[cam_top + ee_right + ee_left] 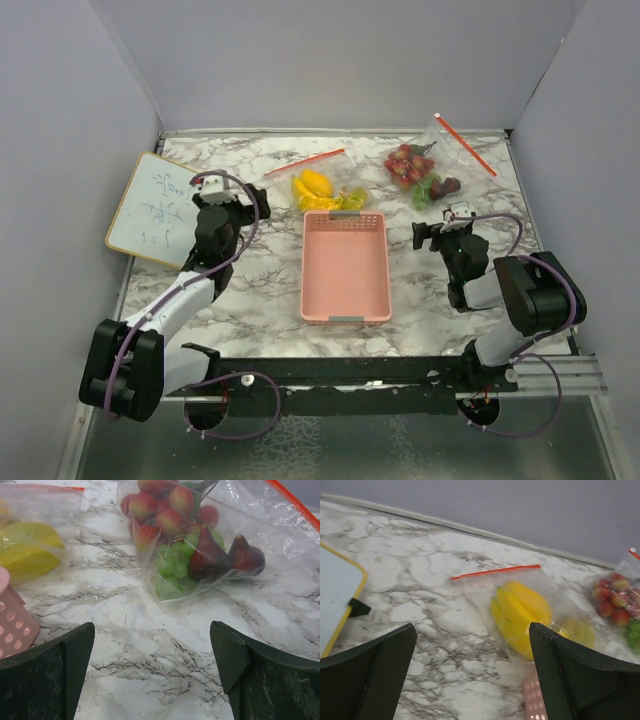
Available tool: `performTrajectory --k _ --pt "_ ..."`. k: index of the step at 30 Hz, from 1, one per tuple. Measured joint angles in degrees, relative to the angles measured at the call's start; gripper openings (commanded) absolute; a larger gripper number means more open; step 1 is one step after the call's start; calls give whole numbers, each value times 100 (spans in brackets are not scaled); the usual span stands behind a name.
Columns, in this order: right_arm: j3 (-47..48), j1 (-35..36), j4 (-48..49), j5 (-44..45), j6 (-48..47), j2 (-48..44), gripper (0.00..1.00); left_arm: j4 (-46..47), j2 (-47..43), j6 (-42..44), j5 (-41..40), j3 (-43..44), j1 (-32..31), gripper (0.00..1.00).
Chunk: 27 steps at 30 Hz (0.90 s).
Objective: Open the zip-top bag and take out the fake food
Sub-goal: Move the bin to the center of the board.
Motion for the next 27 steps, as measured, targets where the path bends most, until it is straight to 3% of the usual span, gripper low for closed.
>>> performTrajectory --k 4,7,11,14,18,22,27 --pt "0 0 -2 0 0 0 99 -881 221 -116 125 833 -789 99" --pt "0 0 -2 0 0 0 99 -1598 417 -74 -105 1388 -1731 99" --pt "0 0 -2 0 0 0 99 -2450 476 -74 -660 1556 -2835 98" --pt "0 0 -2 0 0 0 99 -2940 520 -125 -929 1541 -3038 93" --pt "0 0 -111 -13 -7 -85 99 -3421 553 -219 -1261 1443 -3158 75" --pt "236 0 -1032 -20 74 -785 99 -3720 553 -315 -1460 1305 -3289 47" --pt "835 0 -2260 -267 188 -1569 99 -3838 592 -402 -1565 1091 -3348 40"
